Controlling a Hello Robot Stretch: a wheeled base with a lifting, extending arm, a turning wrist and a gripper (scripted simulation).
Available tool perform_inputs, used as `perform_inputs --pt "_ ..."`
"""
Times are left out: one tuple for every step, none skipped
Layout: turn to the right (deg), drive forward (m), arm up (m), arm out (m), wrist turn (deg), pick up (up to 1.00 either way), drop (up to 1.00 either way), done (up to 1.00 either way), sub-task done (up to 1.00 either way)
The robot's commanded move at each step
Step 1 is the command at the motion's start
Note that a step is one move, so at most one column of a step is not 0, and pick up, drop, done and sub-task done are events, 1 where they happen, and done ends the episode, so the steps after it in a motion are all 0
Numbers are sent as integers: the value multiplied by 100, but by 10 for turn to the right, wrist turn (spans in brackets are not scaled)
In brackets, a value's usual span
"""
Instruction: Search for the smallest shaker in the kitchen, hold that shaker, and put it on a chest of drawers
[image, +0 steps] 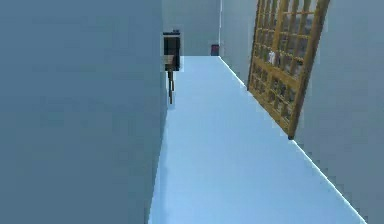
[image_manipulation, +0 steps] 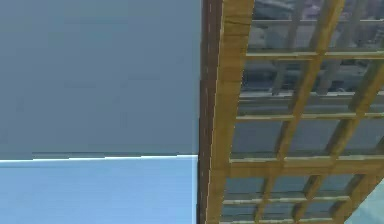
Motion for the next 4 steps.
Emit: perform_inputs --pt "0 100 0 0 0 0 0 0 0" --pt "0 100 0 0 0 0 0 0 0" --pt "0 100 0 0 0 0 0 0 0" --pt "0 100 0 0 0 0 0 0 0"
